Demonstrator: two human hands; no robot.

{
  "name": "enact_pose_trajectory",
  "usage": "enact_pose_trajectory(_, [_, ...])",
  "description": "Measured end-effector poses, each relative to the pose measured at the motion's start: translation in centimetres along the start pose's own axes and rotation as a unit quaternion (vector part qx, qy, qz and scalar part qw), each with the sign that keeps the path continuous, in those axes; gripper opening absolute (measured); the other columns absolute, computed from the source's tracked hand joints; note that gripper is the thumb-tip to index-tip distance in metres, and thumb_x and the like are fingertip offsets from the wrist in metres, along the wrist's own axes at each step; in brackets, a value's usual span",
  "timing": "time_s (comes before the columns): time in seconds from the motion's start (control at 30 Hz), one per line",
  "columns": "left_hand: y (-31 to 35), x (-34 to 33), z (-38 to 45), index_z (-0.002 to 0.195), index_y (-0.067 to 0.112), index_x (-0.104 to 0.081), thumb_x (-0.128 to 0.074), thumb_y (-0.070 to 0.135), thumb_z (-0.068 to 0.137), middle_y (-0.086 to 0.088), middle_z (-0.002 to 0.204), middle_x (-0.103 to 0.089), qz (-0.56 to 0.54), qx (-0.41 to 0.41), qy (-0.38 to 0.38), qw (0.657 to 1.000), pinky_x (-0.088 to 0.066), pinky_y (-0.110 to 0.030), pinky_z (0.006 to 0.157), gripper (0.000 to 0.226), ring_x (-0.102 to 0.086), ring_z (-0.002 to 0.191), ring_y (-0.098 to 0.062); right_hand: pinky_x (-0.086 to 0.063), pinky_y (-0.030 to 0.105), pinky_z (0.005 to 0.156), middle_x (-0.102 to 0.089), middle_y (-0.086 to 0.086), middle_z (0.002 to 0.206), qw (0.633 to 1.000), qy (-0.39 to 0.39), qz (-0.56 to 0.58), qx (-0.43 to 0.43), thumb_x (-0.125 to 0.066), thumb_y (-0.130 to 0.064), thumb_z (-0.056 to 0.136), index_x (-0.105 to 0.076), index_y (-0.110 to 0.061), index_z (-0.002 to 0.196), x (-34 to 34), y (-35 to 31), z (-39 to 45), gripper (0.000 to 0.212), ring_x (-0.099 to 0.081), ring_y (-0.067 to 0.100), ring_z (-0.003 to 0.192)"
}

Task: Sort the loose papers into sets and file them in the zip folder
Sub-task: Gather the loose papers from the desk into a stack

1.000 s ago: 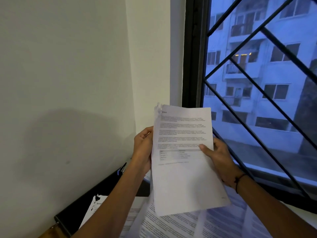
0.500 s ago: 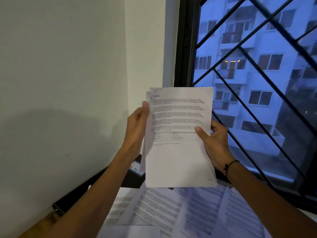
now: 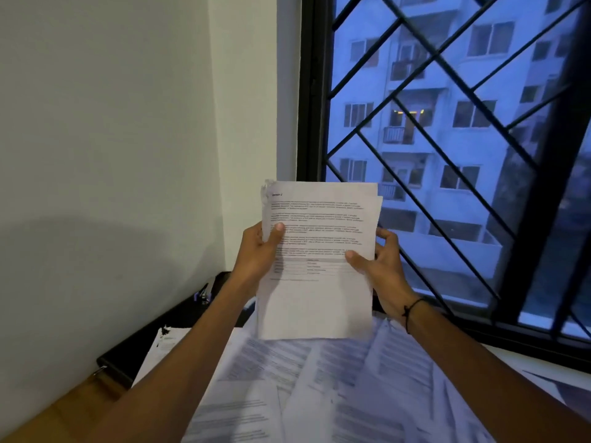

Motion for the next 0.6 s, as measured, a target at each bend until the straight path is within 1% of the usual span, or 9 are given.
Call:
enact_pose_trajectory(0.07, [-0.3,-0.2,-0.9,0.111,0.034,-0.065,-0.055,0.036,0.104,0.019,0.098,-0.077,-0.009,0.005,0.001,1.000,-0.055,-0.012,0.065,0.013,-0.074,0.089,0.000,-0.057,0.050,0.095,-0.069,0.010,0.126,0.998,-0.039,0.023,-0.039,-0.081,-0.001,0.081,-0.042,-0.013,0.140,0.2,0.5,-0.2,0.072,-0.070,0.026,0.112])
enact_pose_trajectory(0.1, [-0.5,-0.3,-1.2,0.113,0.034,-0.065,-0.055,0.036,0.104,0.018,0.100,-0.077,-0.015,0.007,-0.001,1.000,-0.056,-0.014,0.067,0.014,-0.074,0.091,-0.001,-0.055,0.053,0.098,-0.069,0.011,0.128,0.996,-0.072,0.014,-0.045,-0.082,-0.005,0.081,-0.049,-0.012,0.139,0.0,0.6,-0.3,0.068,-0.068,0.029,0.115])
enact_pose_trajectory(0.17, [-0.9,-0.7,-1.8,0.117,0.032,-0.066,-0.058,0.037,0.102,0.016,0.105,-0.077,-0.021,0.016,-0.006,1.000,-0.058,-0.017,0.072,0.017,-0.074,0.094,-0.003,-0.054,0.051,0.100,-0.070,0.009,0.128,0.989,-0.135,-0.035,-0.045,-0.078,-0.012,0.086,-0.061,-0.010,0.134,-0.5,0.5,-1.0,0.051,-0.068,0.028,0.118])
enact_pose_trajectory(0.2, [-1.1,-0.9,-2.1,0.119,0.031,-0.066,-0.061,0.036,0.101,0.016,0.106,-0.077,-0.026,0.020,-0.011,0.999,-0.060,-0.020,0.075,0.019,-0.074,0.095,-0.003,-0.055,0.048,0.099,-0.071,0.006,0.127,0.987,-0.145,-0.055,-0.040,-0.075,-0.014,0.089,-0.064,-0.012,0.130,-0.6,0.4,-1.3,0.042,-0.068,0.026,0.117])
enact_pose_trajectory(0.3, [-1.9,-1.3,-2.7,0.121,0.023,-0.070,-0.079,0.030,0.088,0.010,0.112,-0.077,-0.036,0.041,-0.027,0.998,-0.060,-0.032,0.089,0.034,-0.074,0.102,-0.009,-0.058,0.040,0.095,-0.075,0.000,0.119,0.992,-0.108,-0.068,-0.009,-0.073,-0.016,0.091,-0.068,-0.019,0.120,-0.2,-0.3,-2.0,0.029,-0.071,0.019,0.110])
enact_pose_trajectory(0.37, [-2.9,-1.3,-3.1,0.122,0.017,-0.072,-0.085,0.026,0.082,0.003,0.116,-0.077,-0.051,0.059,-0.033,0.996,-0.058,-0.039,0.095,0.043,-0.073,0.107,-0.017,-0.059,0.040,0.093,-0.075,0.000,0.117,0.993,-0.087,-0.074,0.001,-0.073,-0.014,0.091,-0.068,-0.018,0.118,0.4,0.1,-2.3,0.028,-0.071,0.019,0.109])
enact_pose_trajectory(0.43, [-4.2,-1.2,-3.5,0.121,0.013,-0.072,-0.086,0.023,0.081,-0.001,0.114,-0.077,-0.066,0.078,-0.029,0.994,-0.058,-0.041,0.095,0.043,-0.074,0.106,-0.020,-0.059,0.046,0.094,-0.074,0.003,0.119,0.992,-0.085,-0.086,-0.020,-0.074,-0.012,0.090,-0.068,-0.016,0.121,1.0,1.5,-2.8,0.031,-0.072,0.022,0.109])
enact_pose_trajectory(0.5, [-5.6,-1.5,-4.3,0.120,0.013,-0.072,-0.087,0.019,0.079,-0.001,0.113,-0.078,-0.071,0.103,-0.031,0.992,-0.059,-0.039,0.094,0.044,-0.074,0.105,-0.021,-0.058,0.050,0.095,-0.073,0.004,0.122,0.988,-0.107,-0.100,-0.050,-0.078,-0.011,0.087,-0.065,-0.014,0.126,1.2,2.8,-3.6,0.041,-0.071,0.023,0.111])
enact_pose_trajectory(0.6, [-7.5,-2.1,-5.3,0.117,0.019,-0.071,-0.087,0.018,0.077,0.003,0.111,-0.078,-0.058,0.121,-0.041,0.990,-0.059,-0.037,0.093,0.044,-0.075,0.102,-0.018,-0.058,0.045,0.095,-0.072,0.005,0.126,0.987,-0.121,-0.088,-0.056,-0.077,-0.008,0.087,-0.062,-0.009,0.133,1.3,3.3,-4.3,0.048,-0.069,0.026,0.116])
Point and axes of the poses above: each hand's wrist, its own z-axis towards the middle knuckle, its own x-axis out of the back of the hand, y = z × x, the point moved 8 cm from there along z, towards the middle knuckle
